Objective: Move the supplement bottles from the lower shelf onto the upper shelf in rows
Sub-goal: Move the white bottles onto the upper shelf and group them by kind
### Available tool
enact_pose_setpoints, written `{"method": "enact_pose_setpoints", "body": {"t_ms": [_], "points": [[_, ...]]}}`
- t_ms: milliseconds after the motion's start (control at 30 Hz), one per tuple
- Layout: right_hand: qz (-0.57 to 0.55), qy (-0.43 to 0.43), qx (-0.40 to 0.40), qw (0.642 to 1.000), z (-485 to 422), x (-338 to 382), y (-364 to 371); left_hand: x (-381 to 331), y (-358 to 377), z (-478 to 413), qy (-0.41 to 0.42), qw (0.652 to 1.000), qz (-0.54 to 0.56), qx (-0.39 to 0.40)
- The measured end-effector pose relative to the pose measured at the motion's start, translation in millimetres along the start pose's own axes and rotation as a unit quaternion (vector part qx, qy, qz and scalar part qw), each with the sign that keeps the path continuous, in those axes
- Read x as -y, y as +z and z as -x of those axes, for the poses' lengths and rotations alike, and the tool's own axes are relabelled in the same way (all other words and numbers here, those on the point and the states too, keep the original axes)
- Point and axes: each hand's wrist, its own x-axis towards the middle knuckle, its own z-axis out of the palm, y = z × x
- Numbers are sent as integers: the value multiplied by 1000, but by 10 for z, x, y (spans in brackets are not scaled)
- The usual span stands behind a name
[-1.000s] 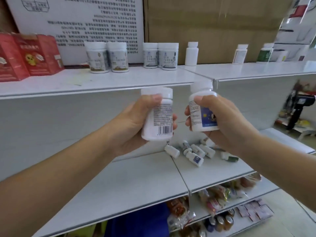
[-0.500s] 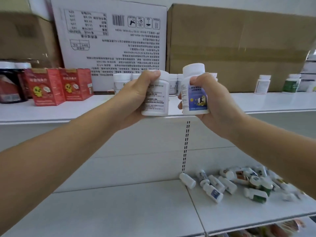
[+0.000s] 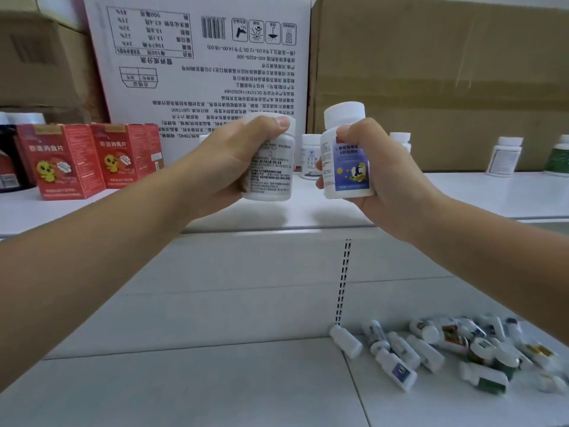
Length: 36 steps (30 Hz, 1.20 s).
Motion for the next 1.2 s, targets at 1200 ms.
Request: {"method": "enact_pose_setpoints", "body": {"t_ms": [1200], "points": [[5, 63, 103, 993, -919, -409, -20, 246, -782, -555, -16, 975, -220, -35]]}}
